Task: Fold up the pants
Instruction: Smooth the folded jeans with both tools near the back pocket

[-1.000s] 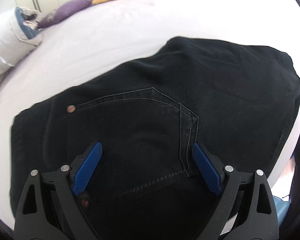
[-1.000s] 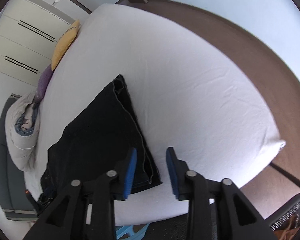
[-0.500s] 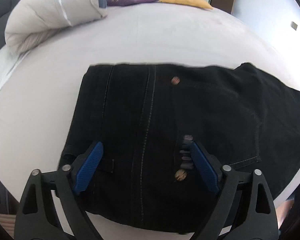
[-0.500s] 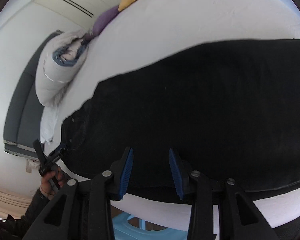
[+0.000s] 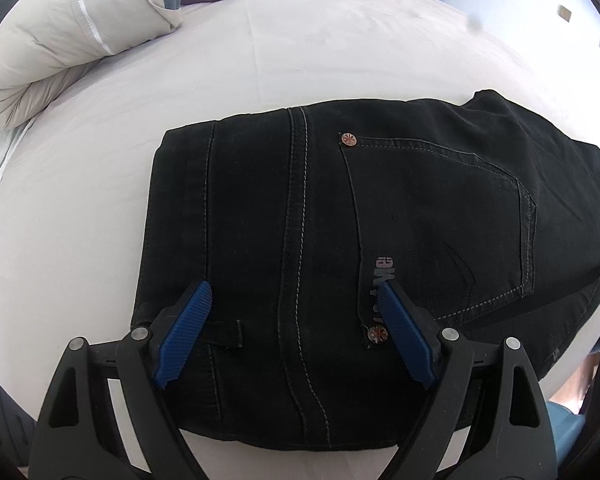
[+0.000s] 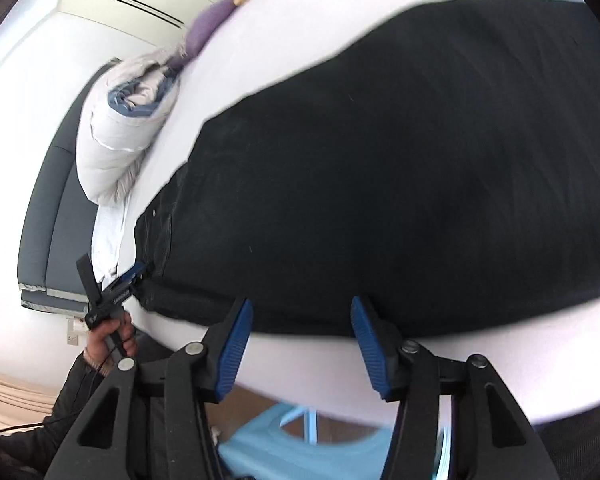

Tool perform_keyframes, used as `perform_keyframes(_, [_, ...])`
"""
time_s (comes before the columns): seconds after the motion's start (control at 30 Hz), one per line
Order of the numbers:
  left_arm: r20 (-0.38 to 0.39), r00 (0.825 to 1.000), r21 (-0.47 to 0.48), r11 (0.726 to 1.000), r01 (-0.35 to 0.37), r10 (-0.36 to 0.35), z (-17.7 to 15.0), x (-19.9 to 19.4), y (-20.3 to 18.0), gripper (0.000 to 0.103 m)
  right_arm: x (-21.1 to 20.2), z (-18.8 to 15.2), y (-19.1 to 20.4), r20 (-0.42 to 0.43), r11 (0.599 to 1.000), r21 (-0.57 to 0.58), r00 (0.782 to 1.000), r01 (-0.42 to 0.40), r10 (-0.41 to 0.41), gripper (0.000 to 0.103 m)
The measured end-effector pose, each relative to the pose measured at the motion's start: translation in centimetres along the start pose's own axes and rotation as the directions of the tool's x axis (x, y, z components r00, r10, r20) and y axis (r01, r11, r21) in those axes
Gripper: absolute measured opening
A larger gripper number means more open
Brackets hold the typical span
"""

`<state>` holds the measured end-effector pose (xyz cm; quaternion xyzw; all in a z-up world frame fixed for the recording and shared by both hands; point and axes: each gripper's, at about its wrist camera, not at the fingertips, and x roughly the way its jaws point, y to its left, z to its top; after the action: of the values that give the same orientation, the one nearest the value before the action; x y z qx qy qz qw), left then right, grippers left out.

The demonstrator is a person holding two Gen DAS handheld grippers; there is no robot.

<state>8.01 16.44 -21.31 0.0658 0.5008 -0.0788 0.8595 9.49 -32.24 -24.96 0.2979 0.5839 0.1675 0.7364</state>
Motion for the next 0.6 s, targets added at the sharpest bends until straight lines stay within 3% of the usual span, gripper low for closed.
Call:
perform_keyframes(0.07, [0.000, 1.000, -0.001, 1.000, -0.010, 0.010, 0.1, -0.2, 0.1, 0.085, -1.1, -0.5, 0.3, -0.036, 0.997, -0.014, 0.996, 0.080, -0.081, 0.055])
perform_keyframes(0.2, [0.049, 0.996, 0.008, 0.997, -0.080, 0.079, 0.6, -3.4, -1.1, 0.084, -5.8, 0.1, 0.3, 0.150, 0.996, -0.045, 0.987, 0.073, -0.066, 0.056])
perform_keyframes(0.33, [0.176, 0.984, 0.016, 0.999, 0.029, -0.032, 3.0, -7.6, -5.0, 0.084, -5.9, 2.6, 0.2, 0.199, 0.994, -0.066, 0.977, 0.087, -0.073, 0.056])
perform_keyframes(0.4, [0.201, 0.975, 0.036, 0.996, 0.087, -0.092, 4.5, -7.8, -7.7, 0.084, -5.3, 4.3, 0.1, 0.230, 0.994, -0.073, 0.971, 0.086, -0.067, 0.056])
perform_keyframes(0.47, [0.184, 0.972, 0.069, 0.988, 0.138, -0.148, 5.8, -6.5, -10.7, 0.084, -4.0, 5.9, -0.9, 0.230, 0.996, -0.042, 0.971, 0.082, -0.070, 0.056])
perform_keyframes(0.53, [0.142, 0.975, 0.130, 0.980, 0.150, -0.168, 6.8, -3.8, -14.1, 0.084, -2.7, 7.6, -2.3, 0.179, 0.986, -0.042, 0.972, 0.163, -0.153, 0.056])
perform_keyframes(0.57, [0.108, 0.980, 0.147, 0.978, 0.148, -0.164, 6.9, -2.3, -15.1, 0.084, -2.3, 8.2, -3.2, 0.174, 0.973, -0.050, 0.961, 0.227, -0.215, 0.051])
perform_keyframes(0.6, [0.058, 0.987, 0.148, 0.979, 0.138, -0.148, 6.8, -0.4, -15.8, 0.084, -2.6, 8.6, -4.3, 0.176, 0.970, -0.046, 0.958, 0.237, -0.226, 0.041])
